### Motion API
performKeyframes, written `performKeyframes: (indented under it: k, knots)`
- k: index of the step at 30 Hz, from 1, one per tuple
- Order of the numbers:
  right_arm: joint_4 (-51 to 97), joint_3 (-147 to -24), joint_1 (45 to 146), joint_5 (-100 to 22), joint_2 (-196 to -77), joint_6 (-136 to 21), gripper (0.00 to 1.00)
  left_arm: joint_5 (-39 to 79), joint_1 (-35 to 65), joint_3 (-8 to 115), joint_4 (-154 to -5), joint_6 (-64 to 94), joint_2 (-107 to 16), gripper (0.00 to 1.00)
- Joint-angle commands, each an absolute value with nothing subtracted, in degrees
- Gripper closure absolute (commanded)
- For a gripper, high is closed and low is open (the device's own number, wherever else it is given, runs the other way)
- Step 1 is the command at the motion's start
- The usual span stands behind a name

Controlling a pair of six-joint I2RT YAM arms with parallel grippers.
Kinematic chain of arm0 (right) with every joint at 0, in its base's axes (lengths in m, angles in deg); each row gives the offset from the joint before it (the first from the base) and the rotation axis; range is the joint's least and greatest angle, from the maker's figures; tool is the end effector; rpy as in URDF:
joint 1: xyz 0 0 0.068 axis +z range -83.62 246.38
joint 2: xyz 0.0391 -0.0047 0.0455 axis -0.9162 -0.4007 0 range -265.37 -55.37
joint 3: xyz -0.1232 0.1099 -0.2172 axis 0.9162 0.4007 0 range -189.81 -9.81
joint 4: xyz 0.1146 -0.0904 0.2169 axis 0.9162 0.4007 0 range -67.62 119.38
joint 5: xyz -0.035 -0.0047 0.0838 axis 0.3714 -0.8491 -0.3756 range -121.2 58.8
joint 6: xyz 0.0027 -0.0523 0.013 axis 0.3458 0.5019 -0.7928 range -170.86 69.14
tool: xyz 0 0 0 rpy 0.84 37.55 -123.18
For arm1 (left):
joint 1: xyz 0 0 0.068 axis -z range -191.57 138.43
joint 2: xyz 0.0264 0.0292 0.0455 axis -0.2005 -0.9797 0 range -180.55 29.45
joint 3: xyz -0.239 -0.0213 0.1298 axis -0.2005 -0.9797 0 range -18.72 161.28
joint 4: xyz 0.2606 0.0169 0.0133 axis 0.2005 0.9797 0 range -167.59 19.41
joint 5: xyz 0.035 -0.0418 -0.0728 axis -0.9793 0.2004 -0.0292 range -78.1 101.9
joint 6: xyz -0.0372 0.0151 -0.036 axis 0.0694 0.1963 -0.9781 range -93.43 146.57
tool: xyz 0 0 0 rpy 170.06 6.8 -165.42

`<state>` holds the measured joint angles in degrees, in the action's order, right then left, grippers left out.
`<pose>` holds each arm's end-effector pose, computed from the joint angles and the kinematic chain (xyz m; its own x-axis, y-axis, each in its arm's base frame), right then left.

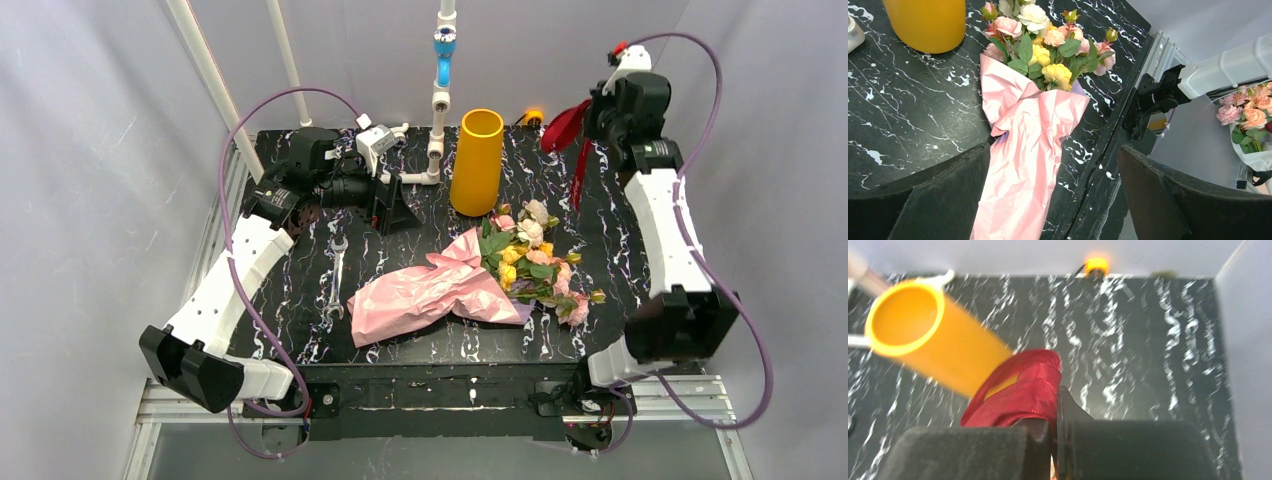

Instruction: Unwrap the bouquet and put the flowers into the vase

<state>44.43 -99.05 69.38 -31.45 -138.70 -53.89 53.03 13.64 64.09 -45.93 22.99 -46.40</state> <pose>0.3317 0.0174 0.4300 -0.2803 0.0382 -0.9592 -0.0420 0.9978 0.0521 0.2461 -0.1417 0.4166 -0.4311 0.1509 -0.8896 0.8361 0.4374 -0.3310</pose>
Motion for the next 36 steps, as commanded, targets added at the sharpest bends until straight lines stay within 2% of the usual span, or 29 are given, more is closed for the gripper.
performKeyframes:
  k: [1,8,16,20,24,28,32,36]
  knots:
    - [34.82,-106.45,67.54,-20.35,-147.47,-47.98,0.99,52.62,13.48,63.02,-46.06,23.88,-43.46,0.02]
    - [26.49,-114.99,63.28,-22.94,-161.49,-45.81,0.99,50.45,13.48,61.39,-47.16,23.17,-43.04,0.02]
    - [26.10,-126.79,59.45,-28.18,-179.83,-44.48,0.99,47.83,13.48,59.27,-47.88,23.70,-43.14,0.02]
    - [31.90,-135.26,57.68,-30.80,-189.51,-44.81,0.91,47.34,13.48,58.78,-47.59,24.26,-43.90,0.02]
    - [36.55,-139.29,56.97,-33.77,-194.74,-45.01,0.72,46.55,13.48,58.57,-47.00,25.20,-44.57,0.02]
    - [38.61,-137.67,56.97,-34.36,-195.38,-43.69,0.61,45.74,13.48,58.82,-45.74,26.21,-45.49,0.02]
    - [42.18,-137.29,56.95,-33.66,-195.34,-41.49,0.43,45.66,13.49,59.02,-44.60,28.40,-46.82,0.02]
    - [45.03,-136.89,56.80,-33.47,-193.59,-39.90,0.19,46.30,13.48,58.94,-44.54,28.98,-47.64,0.02]
